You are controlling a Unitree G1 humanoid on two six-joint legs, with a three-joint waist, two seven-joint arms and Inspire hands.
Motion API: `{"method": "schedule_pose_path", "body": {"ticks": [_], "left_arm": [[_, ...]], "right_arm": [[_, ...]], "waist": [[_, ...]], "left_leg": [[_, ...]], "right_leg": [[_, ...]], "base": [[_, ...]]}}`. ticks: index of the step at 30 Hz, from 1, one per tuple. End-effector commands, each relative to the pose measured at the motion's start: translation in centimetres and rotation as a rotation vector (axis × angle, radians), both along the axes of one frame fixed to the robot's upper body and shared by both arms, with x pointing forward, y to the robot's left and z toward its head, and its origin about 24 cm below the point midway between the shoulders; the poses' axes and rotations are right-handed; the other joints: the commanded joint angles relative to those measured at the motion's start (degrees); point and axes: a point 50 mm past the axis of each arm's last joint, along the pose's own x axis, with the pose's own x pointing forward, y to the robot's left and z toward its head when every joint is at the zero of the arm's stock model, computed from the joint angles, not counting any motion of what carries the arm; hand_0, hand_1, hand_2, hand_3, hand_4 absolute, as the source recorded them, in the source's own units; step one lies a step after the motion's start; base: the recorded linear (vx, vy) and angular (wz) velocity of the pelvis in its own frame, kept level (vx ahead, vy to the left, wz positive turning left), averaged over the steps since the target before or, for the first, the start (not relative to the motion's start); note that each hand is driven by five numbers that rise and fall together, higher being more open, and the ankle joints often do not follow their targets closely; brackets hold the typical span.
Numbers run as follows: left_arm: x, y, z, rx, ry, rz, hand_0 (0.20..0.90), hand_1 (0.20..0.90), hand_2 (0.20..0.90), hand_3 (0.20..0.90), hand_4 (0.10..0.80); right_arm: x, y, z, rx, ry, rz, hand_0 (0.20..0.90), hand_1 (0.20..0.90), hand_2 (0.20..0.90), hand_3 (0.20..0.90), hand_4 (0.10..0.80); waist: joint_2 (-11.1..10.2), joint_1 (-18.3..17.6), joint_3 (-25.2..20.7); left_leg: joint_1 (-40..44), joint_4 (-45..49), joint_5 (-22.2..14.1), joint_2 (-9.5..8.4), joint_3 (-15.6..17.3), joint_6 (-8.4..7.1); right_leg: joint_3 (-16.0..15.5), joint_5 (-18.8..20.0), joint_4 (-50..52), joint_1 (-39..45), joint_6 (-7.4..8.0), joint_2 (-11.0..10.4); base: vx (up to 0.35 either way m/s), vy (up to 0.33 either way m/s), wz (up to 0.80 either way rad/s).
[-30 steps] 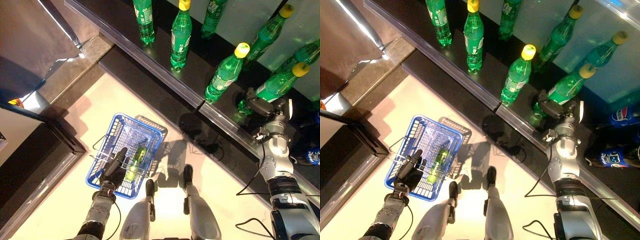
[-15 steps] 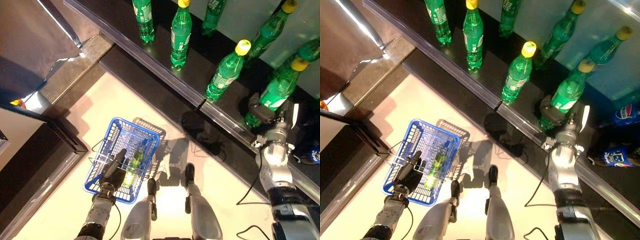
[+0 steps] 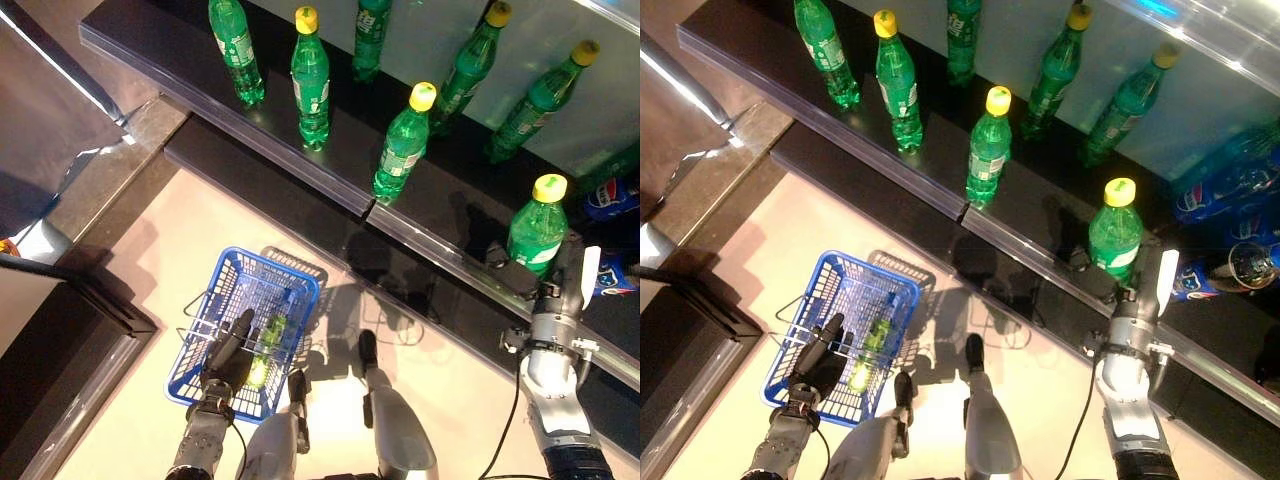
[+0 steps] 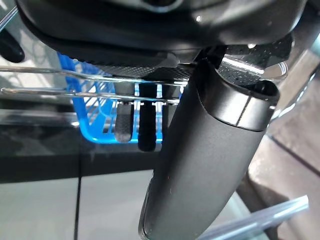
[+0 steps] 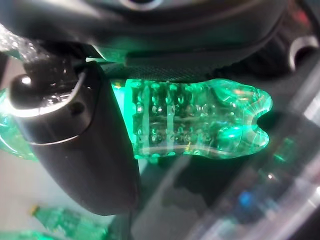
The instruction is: Pick up the drink and place into the basket.
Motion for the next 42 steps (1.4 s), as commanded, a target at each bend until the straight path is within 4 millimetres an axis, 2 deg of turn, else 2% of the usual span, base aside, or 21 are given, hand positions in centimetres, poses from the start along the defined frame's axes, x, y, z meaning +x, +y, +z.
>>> {"method": "schedule_pose_path", "body": {"ticks": [1, 6, 10, 15, 16, 17, 19, 21, 26, 29, 30, 33, 37, 40, 42], "left_arm": [[2.8, 2.7, 6.5, 0.160, -0.382, 0.018, 0.300, 0.300, 0.300, 0.200, 0.100], [3.6, 1.5, 7.9, 0.182, -0.422, -0.025, 0.300, 0.300, 0.300, 0.200, 0.100], [4.1, -0.2, 9.7, 0.251, -0.465, -0.101, 0.300, 0.300, 0.300, 0.200, 0.100], [5.0, -2.7, 13.2, 0.341, -0.556, -0.250, 0.300, 0.300, 0.300, 0.200, 0.100], [5.0, -2.8, 13.4, 0.346, -0.562, -0.256, 0.300, 0.300, 0.300, 0.200, 0.100], [5.3, -3.6, 14.5, 0.366, -0.590, -0.305, 0.300, 0.300, 0.300, 0.200, 0.100], [5.5, -4.1, 15.1, 0.365, -0.605, -0.335, 0.300, 0.300, 0.300, 0.200, 0.100], [5.7, -5.2, 16.3, 0.364, -0.640, -0.414, 0.300, 0.300, 0.300, 0.200, 0.100], [5.5, -7.5, 17.8, 0.302, -0.694, -0.563, 0.300, 0.300, 0.300, 0.200, 0.100], [5.1, -8.7, 18.0, 0.278, -0.714, -0.641, 0.300, 0.300, 0.300, 0.200, 0.100], [4.8, -9.8, 18.2, 0.251, -0.726, -0.706, 0.300, 0.300, 0.300, 0.200, 0.100], [4.4, -11.3, 18.4, 0.226, -0.746, -0.805, 0.300, 0.300, 0.300, 0.200, 0.100], [3.7, -12.7, 18.3, 0.218, -0.758, -0.903, 0.300, 0.300, 0.300, 0.200, 0.100], [2.8, -14.7, 18.6, 0.173, -0.788, -1.010, 0.300, 0.300, 0.300, 0.200, 0.100], [2.8, -15.2, 18.9, 0.163, -0.806, -1.026, 0.300, 0.300, 0.300, 0.200, 0.100]], "right_arm": [[-1.4, 1.3, 9.9, -0.211, -0.472, 0.166, 0.300, 0.300, 0.300, 0.200, 0.100], [-1.0, 5.1, 9.6, -0.188, -0.379, 0.548, 0.300, 0.300, 0.300, 0.200, 0.100], [-0.4, 8.6, 7.5, -0.113, -0.236, 0.842, 0.300, 0.300, 0.300, 0.200, 0.100], [0.8, 12.4, 5.8, -0.051, -0.100, 1.048, 0.300, 0.300, 0.300, 0.200, 0.100], [0.9, 12.5, 5.8, -0.046, -0.095, 1.056, 0.300, 0.300, 0.300, 0.200, 0.100], [1.4, 13.6, 5.2, -0.028, -0.050, 1.089, 0.300, 0.300, 0.300, 0.200, 0.100], [1.7, 14.3, 5.0, -0.001, -0.025, 1.115, 0.300, 0.300, 0.300, 0.200, 0.100], [2.6, 16.0, 4.1, 0.056, 0.048, 1.148, 0.300, 0.300, 0.300, 0.200, 0.100], [4.0, 18.9, 2.7, 0.111, 0.150, 1.146, 0.300, 0.300, 0.300, 0.200, 0.100], [4.4, 20.2, 2.3, 0.104, 0.164, 1.127, 0.300, 0.300, 0.300, 0.200, 0.100], [4.9, 21.2, 1.9, 0.109, 0.171, 1.099, 0.300, 0.300, 0.300, 0.200, 0.100], [6.0, 22.8, 1.2, 0.124, 0.207, 1.038, 0.300, 0.300, 0.300, 0.200, 0.100], [6.9, 23.9, -0.1, 0.177, 0.278, 0.987, 0.300, 0.300, 0.300, 0.200, 0.100], [7.3, 25.0, -2.4, 0.210, 0.396, 0.925, 0.300, 0.300, 0.300, 0.200, 0.100], [7.4, 25.1, -3.4, 0.212, 0.433, 0.888, 0.300, 0.300, 0.300, 0.200, 0.100]], "waist": [[2.1, 0.9, -10.8], [2.4, 1.6, -12.6], [2.4, 2.9, -13.7], [2.9, 5.7, -14.7], [2.9, 5.8, -14.8], [3.1, 7.0, -15.3], [3.2, 7.6, -15.6], [3.5, 9.4, -16.3], [4.1, 12.7, -17.1], [4.3, 14.3, -17.1], [4.5, 15.6, -17.3], [4.7, 17.9, -17.5], [4.9, 20.1, -17.9], [5.2, 22.4, -18.8], [5.3, 23.0, -19.1]], "left_leg": [[-1.3, 0.0, -0.4, -1.81, -2.1, 3.98], [0.1, -1.4, 0.3, -1.64, -2.5, 3.54], [0.9, -2.0, 0.9, -1.57, -3.1, 3.14], [1.7, -3.1, 1.9, -1.63, -5.0, 2.66], [1.8, -3.1, 2.0, -1.65, -5.1, 2.63], [1.9, -3.4, 2.3, -1.76, -5.9, 2.52], [2.1, -3.7, 2.5, -1.83, -6.6, 2.43], [2.4, -4.3, 2.9, -1.89, -8.0, 2.20], [2.9, -4.7, 3.7, -1.93, -11.0, 1.84], [2.8, -4.4, 3.8, -2.03, -12.5, 1.79], [2.8, -4.3, 3.9, -2.16, -13.6, 1.78], [3.0, -4.3, 4.1, -2.37, -15.5, 1.76], [3.2, -4.7, 4.4, -2.65, -17.3, 1.76], [3.4, -5.4, 4.9, -3.10, -19.3, 1.87], [3.3, -5.6, 5.0, -3.29, -19.9, 1.92]], "right_leg": [[-0.1, -9.1, 5.1, 5.3, 0.12, 3.9], [-0.7, -9.0, 4.1, 6.7, 0.39, 3.6], [-2.2, -8.8, 3.2, 8.1, 0.45, 3.1], [-5.7, -9.0, 2.2, 10.2, 0.58, 2.1], [-6.0, -9.0, 2.1, 10.3, 0.60, 2.1], [-7.4, -9.1, 1.7, 10.9, 0.65, 1.6], [-8.4, -9.2, 1.4, 11.4, 0.64, 1.4], [-10.6, -9.4, 1.1, 12.3, 0.62, 1.0], [-14.2, -10.3, 1.8, 13.7, 0.42, 0.1], [-15.9, -10.8, 2.5, 14.1, 0.24, -0.3], [-17.2, -11.1, 3.0, 14.5, 0.19, -0.7], [-19.6, -11.6, 3.7, 15.4, 0.11, -1.3], [-21.6, -11.8, 3.7, 16.3, 0.15, -1.7], [-23.5, -11.9, 3.8, 17.1, 0.37, -2.1], [-24.0, -12.0, 3.8, 17.2, 0.49, -2.2]], "base": [[0.007, 0.018, -0.12], [0.000, 0.012, -0.09], [-0.008, 0.014, 0.10], [-0.020, 0.024, 0.34], [-0.013, 0.023, 0.41], [-0.002, 0.011, 0.27], [0.007, 0.011, 0.41], [0.027, 0.022, 0.58], [0.039, 0.023, 0.48], [0.030, 0.008, 0.47], [0.043, 0.004, 0.61], [0.044, 0.000, 0.52], [0.042, 0.003, 0.40], [0.076, 0.021, 0.55], [0.053, 0.024, 0.43]]}}
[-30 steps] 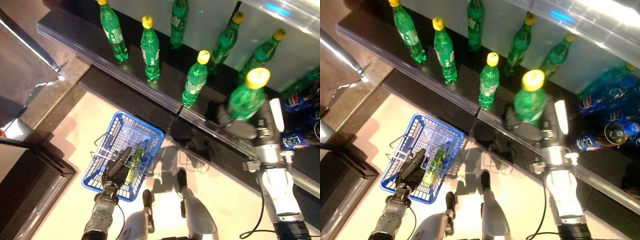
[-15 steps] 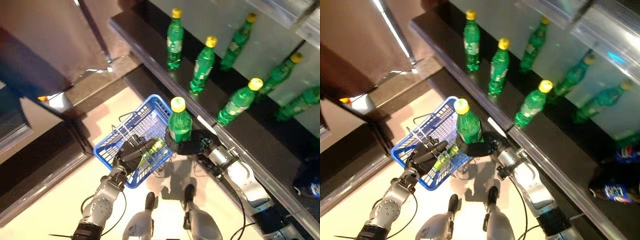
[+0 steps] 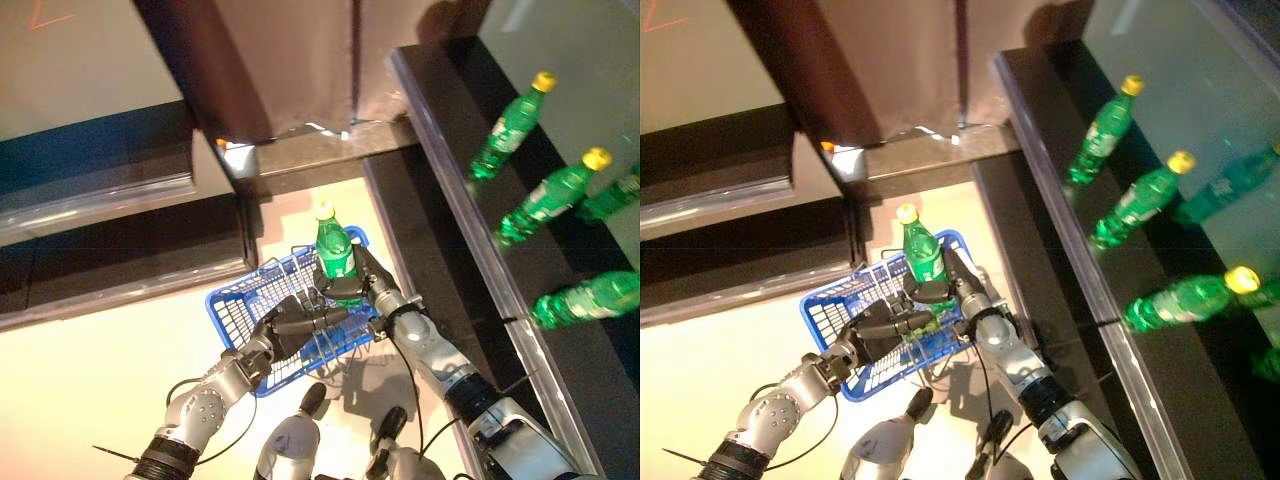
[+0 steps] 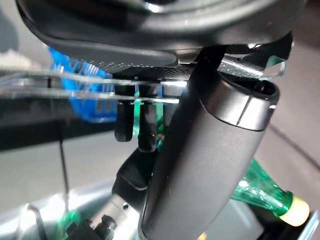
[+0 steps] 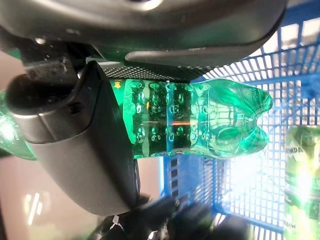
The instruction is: Pick up the drink and place into the basket.
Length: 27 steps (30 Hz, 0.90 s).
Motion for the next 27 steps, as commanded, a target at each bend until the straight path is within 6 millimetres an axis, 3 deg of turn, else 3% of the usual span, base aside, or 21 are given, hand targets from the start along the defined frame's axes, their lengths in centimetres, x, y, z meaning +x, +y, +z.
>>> {"method": "schedule_pose_path", "body": {"ticks": [1, 8, 21, 22, 23, 27], "left_arm": [[-0.7, -9.1, 10.5, -0.391, -0.494, -0.427, 0.300, 0.300, 0.300, 0.200, 0.100], [-0.7, -9.7, 12.2, -0.397, -0.570, -0.431, 0.300, 0.300, 0.300, 0.200, 0.100], [-1.1, -9.7, 13.2, -0.427, -0.621, -0.457, 0.300, 0.300, 0.300, 0.200, 0.100], [-1.1, -9.7, 13.2, -0.425, -0.622, -0.457, 0.300, 0.300, 0.300, 0.200, 0.100], [-1.1, -9.8, 13.2, -0.428, -0.619, -0.457, 0.300, 0.300, 0.300, 0.200, 0.100], [-1.0, -9.9, 13.2, -0.426, -0.609, -0.446, 0.300, 0.300, 0.300, 0.200, 0.100]], "right_arm": [[0.3, 5.7, 1.3, 0.099, -0.056, 0.047, 0.300, 0.300, 0.300, 0.200, 0.100], [0.5, 4.0, -2.8, -0.069, 0.095, -0.066, 0.300, 0.300, 0.300, 0.200, 0.100], [-0.2, 0.5, -6.7, -0.333, 0.253, -0.114, 0.300, 0.300, 0.300, 0.200, 0.100], [-0.3, 0.3, -6.9, -0.332, 0.260, -0.126, 0.373, 0.373, 0.373, 0.285, 0.185], [-0.2, 0.3, -6.8, -0.330, 0.260, -0.137, 0.900, 0.900, 0.900, 0.900, 0.800], [0.1, 0.6, -6.3, -0.297, 0.239, -0.164, 0.900, 0.900, 0.900, 0.900, 0.800]], "waist": [[0.1, 2.4, -15.6], [0.5, 4.8, -15.9], [1.0, 5.4, -16.3], [0.9, 5.4, -16.4], [0.8, 5.4, -16.4], [0.8, 5.1, -16.4]], "left_leg": [[-0.6, -2.2, 1.0, -3.84, 5.7, 4.33], [-1.0, -2.5, 1.3, -4.70, 3.2, 4.91], [-1.7, -3.0, 1.6, -5.13, 2.6, 5.55], [-1.6, -3.1, 1.6, -5.13, 2.7, 5.59], [-1.6, -3.1, 1.6, -5.12, 2.7, 5.63], [-1.3, -3.1, 1.5, -5.09, 3.0, 5.72]], "right_leg": [[1.2, -4.3, 4.1, 1.6, 0.15, -0.5], [0.2, -3.9, 4.1, 1.8, 0.87, -1.3], [0.5, -2.9, 3.8, 1.0, 2.20, -2.3], [0.6, -2.8, 3.6, 1.1, 2.25, -2.3], [0.7, -2.7, 3.6, 1.1, 2.29, -2.4], [1.1, -2.5, 3.4, 1.2, 2.28, -2.3]], "base": [[0.063, 0.023, 0.38], [0.034, 0.023, 0.28], [0.010, 0.016, 0.04], [0.000, 0.000, 0.00], [0.000, 0.000, 0.00], [0.000, 0.000, 0.00]]}}
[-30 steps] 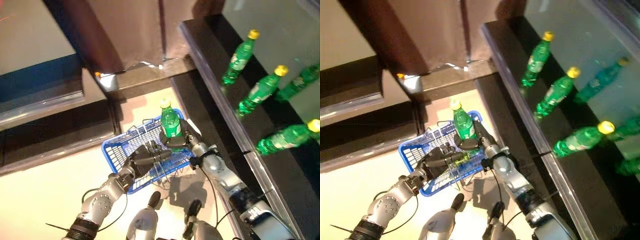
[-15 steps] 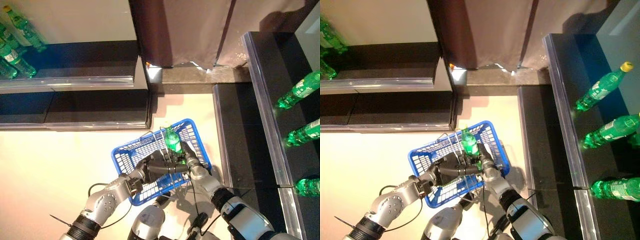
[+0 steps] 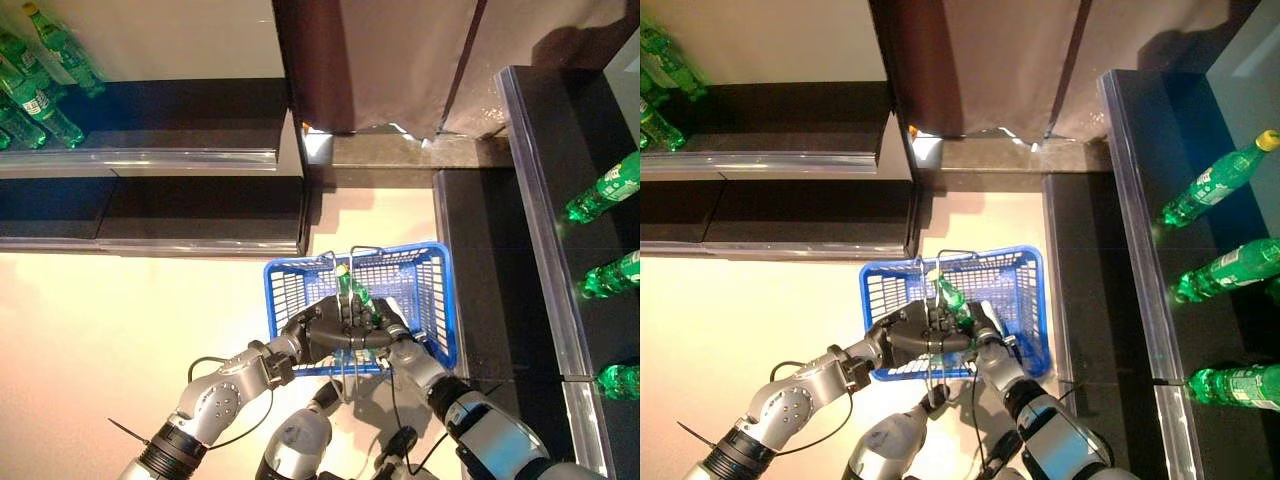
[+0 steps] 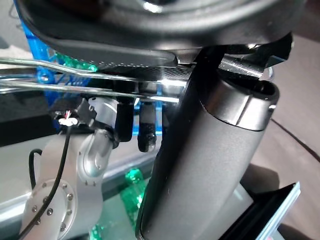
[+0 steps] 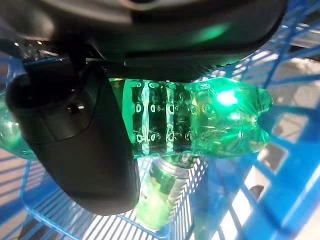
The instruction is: Pick up the drink and place into the basket.
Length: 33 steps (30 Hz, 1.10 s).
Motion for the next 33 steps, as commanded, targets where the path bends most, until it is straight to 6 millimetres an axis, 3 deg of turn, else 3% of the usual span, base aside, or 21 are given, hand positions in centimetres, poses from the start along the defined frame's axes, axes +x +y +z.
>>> {"method": "schedule_pose_path", "body": {"ticks": [1, 12, 20, 26, 33], "left_arm": [[-0.6, -4.9, 10.3, -0.489, -0.420, -0.209, 0.300, 0.300, 0.300, 0.200, 0.100], [-0.1, -3.5, 9.7, -0.497, -0.397, -0.118, 0.300, 0.300, 0.300, 0.200, 0.100], [0.8, -0.9, 8.5, -0.474, -0.382, 0.028, 0.300, 0.300, 0.300, 0.200, 0.100], [1.1, 3.1, 6.0, -0.450, -0.341, 0.254, 0.300, 0.300, 0.300, 0.200, 0.100], [0.5, 10.2, 1.7, -0.415, -0.266, 0.708, 0.300, 0.300, 0.300, 0.200, 0.100]], "right_arm": [[1.1, 3.4, 2.1, 0.055, -0.129, 0.047, 0.900, 0.900, 0.900, 0.900, 0.800], [1.6, 3.2, 3.8, 0.056, -0.228, 0.018, 0.900, 0.900, 0.900, 0.900, 0.800], [2.3, 2.9, 8.0, 0.082, -0.410, 0.075, 0.900, 0.900, 0.900, 0.900, 0.800], [-0.1, 1.1, 10.4, 0.248, -0.563, 0.098, 0.900, 0.900, 0.900, 0.900, 0.800], [-3.3, -3.8, 13.0, 0.337, -0.703, 0.166, 0.900, 0.900, 0.900, 0.900, 0.800]], "waist": [[0.5, -0.3, -16.2], [0.0, -1.4, -16.4], [-1.1, -2.7, -16.3], [-2.1, -6.1, -16.1], [-2.8, -12.0, -16.0]], "left_leg": [[1.7, -5.4, 0.8, -1.67, 7.8, 5.06], [3.1, -5.4, 0.0, -1.15, 9.3, 5.11], [4.1, -5.4, -0.7, -0.72, 10.6, 5.04], [5.0, -5.4, -1.8, -0.10, 13.8, 5.32], [6.3, -5.4, -3.3, 0.65, 19.4, 5.96]], "right_leg": [[2.6, -1.7, 3.3, 0.5, 0.16, 0.0], [3.9, -1.3, 2.7, 1.0, 0.20, 0.1], [4.7, -0.9, 2.1, 1.5, 0.49, 0.1], [6.9, -0.8, 2.4, 1.0, 1.07, 0.3], [12.9, -0.4, 3.0, -1.1, 1.83, 1.1]], "base": [[0.000, 0.000, 0.00], [0.006, -0.003, -0.03], [0.000, -0.007, -0.07], [0.000, -0.006, -0.16], [-0.025, -0.003, -0.55]]}}
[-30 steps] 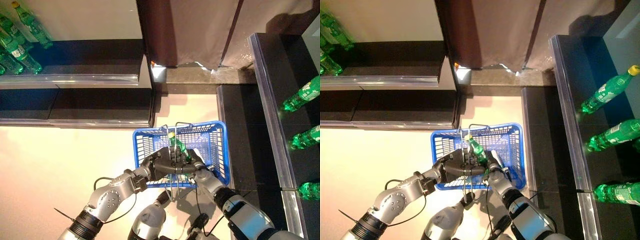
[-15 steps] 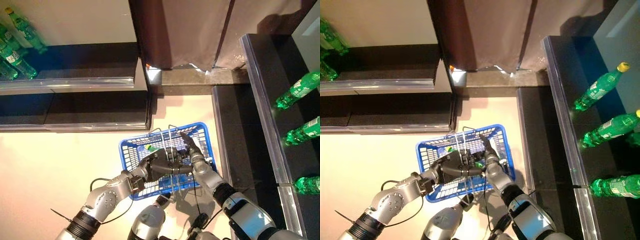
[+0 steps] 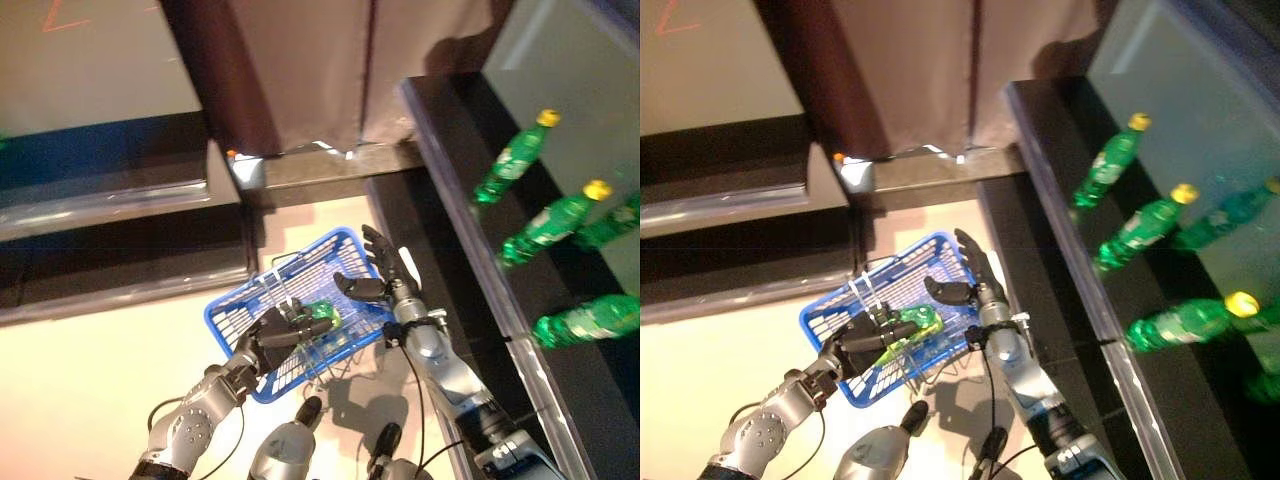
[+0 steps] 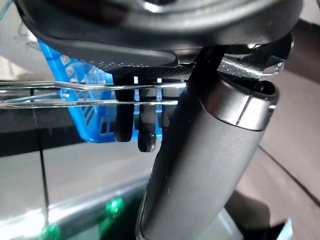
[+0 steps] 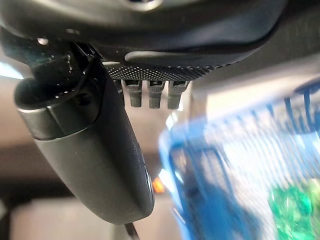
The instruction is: Pick up the drink and place into the basket.
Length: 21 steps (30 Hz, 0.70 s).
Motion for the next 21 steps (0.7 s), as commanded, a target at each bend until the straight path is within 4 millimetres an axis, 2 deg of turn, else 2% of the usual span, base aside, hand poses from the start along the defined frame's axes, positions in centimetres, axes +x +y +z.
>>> {"method": "schedule_pose_path", "body": {"ticks": [1, 4, 8, 11, 14, 17, 21], "left_arm": [[2.6, 2.6, 6.9, -0.215, -0.484, 0.283, 0.300, 0.300, 0.300, 0.200, 0.100], [1.8, 4.5, 5.5, -0.174, -0.448, 0.407, 0.300, 0.300, 0.300, 0.200, 0.100], [0.3, 5.9, 3.6, -0.147, -0.399, 0.491, 0.300, 0.300, 0.300, 0.200, 0.100], [-0.3, 6.4, 2.4, -0.142, -0.361, 0.528, 0.300, 0.300, 0.300, 0.200, 0.100], [-0.5, 6.9, 0.8, -0.150, -0.301, 0.567, 0.300, 0.300, 0.300, 0.200, 0.100], [-0.3, 7.1, 0.3, -0.171, -0.286, 0.577, 0.300, 0.300, 0.300, 0.200, 0.100], [0.3, 7.0, 0.0, -0.181, -0.278, 0.578, 0.300, 0.300, 0.300, 0.200, 0.100]], "right_arm": [[-1.6, -2.7, 2.7, -0.023, -0.189, 0.087, 0.900, 0.900, 0.900, 0.900, 0.800], [-2.4, -4.9, 3.0, 0.013, -0.193, 0.055, 0.900, 0.900, 0.900, 0.900, 0.800], [-4.1, -7.6, 1.4, 0.086, -0.134, 0.010, 0.900, 0.900, 0.900, 0.900, 0.800], [-5.1, -8.3, -0.1, 0.152, -0.049, 0.054, 0.900, 0.900, 0.900, 0.900, 0.800], [-6.2, -7.7, -2.8, 0.228, 0.139, 0.239, 0.900, 0.900, 0.900, 0.900, 0.800], [-6.4, -7.6, -3.8, 0.199, 0.202, 0.316, 0.900, 0.900, 0.900, 0.900, 0.800], [-6.0, -7.9, -3.7, 0.174, 0.220, 0.333, 0.900, 0.900, 0.900, 0.900, 0.800]], "waist": [[3.2, -2.8, -12.5], [2.7, -5.5, -12.2], [2.2, -8.5, -11.8], [2.0, -10.1, -11.7], [1.6, -12.1, -11.7], [1.4, -12.6, -11.6], [1.0, -13.2, -11.4]], "left_leg": [[3.2, -4.6, -1.8, -0.17, 9.3, 4.07], [3.8, -4.2, -2.5, -0.02, 11.6, 4.18], [4.2, -3.0, -3.7, -0.13, 13.8, 4.73], [4.3, -2.7, -4.1, -0.27, 14.6, 4.88], [4.4, -2.4, -4.4, -0.45, 15.3, 4.96], [4.3, -1.9, -4.7, -0.60, 15.3, 4.94], [4.2, -1.1, -5.1, -0.70, 15.7, 4.84]], "right_leg": [[2.3, -2.3, 3.0, 1.2, 1.55, 1.2], [4.6, -2.0, 3.3, 0.4, 1.51, 1.5], [7.7, -1.4, 3.7, -0.8, 1.52, 2.0], [9.4, -1.2, 3.9, -1.3, 1.47, 2.4], [11.5, -1.0, 4.5, -1.9, 1.37, 2.8], [12.3, -0.8, 4.5, -2.2, 1.37, 3.0], [12.7, -0.4, 4.6, -2.4, 1.43, 3.1]], "base": [[-0.030, 0.001, -0.65], [-0.022, -0.007, -0.66], [-0.016, -0.018, -0.55], [-0.008, 0.010, -0.38], [0.003, 0.010, -0.36], [0.008, 0.000, -0.34], [0.009, -0.011, -0.13]]}}
